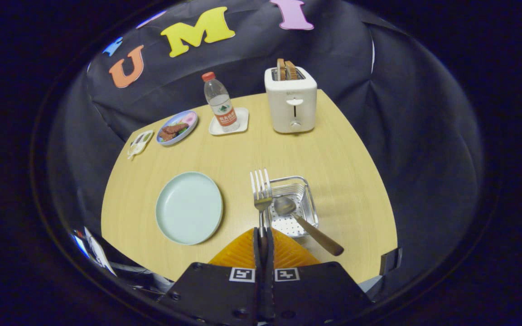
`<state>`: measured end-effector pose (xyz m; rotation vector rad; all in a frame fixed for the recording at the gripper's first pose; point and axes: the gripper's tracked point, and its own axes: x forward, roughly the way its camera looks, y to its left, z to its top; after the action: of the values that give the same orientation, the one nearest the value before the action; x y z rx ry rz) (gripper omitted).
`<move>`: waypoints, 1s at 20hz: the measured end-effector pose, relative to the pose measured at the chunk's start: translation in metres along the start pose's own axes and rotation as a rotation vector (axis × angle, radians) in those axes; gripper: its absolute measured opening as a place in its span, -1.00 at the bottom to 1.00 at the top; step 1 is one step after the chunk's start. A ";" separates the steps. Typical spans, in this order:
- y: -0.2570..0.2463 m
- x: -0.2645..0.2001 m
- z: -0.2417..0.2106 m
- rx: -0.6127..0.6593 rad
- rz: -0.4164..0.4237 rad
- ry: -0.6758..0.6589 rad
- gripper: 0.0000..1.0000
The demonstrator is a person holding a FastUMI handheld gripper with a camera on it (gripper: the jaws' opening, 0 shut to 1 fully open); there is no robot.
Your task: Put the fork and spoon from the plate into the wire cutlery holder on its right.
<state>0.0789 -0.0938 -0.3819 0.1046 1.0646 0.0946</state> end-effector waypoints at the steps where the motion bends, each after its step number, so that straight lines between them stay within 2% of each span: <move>1: -0.005 -0.002 -0.004 -0.006 -0.001 0.028 -0.98; 6: -0.034 -0.005 -0.007 -0.078 -0.050 0.093 -0.98; 11: -0.032 -0.005 -0.001 -0.073 0.017 0.197 -0.93; 15: -0.037 0.000 0.010 -0.062 -0.014 0.229 -0.93; 20: -0.031 0.005 0.001 -0.051 -0.003 0.326 -0.93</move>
<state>0.0828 -0.1244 -0.3899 0.0417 1.3866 0.1399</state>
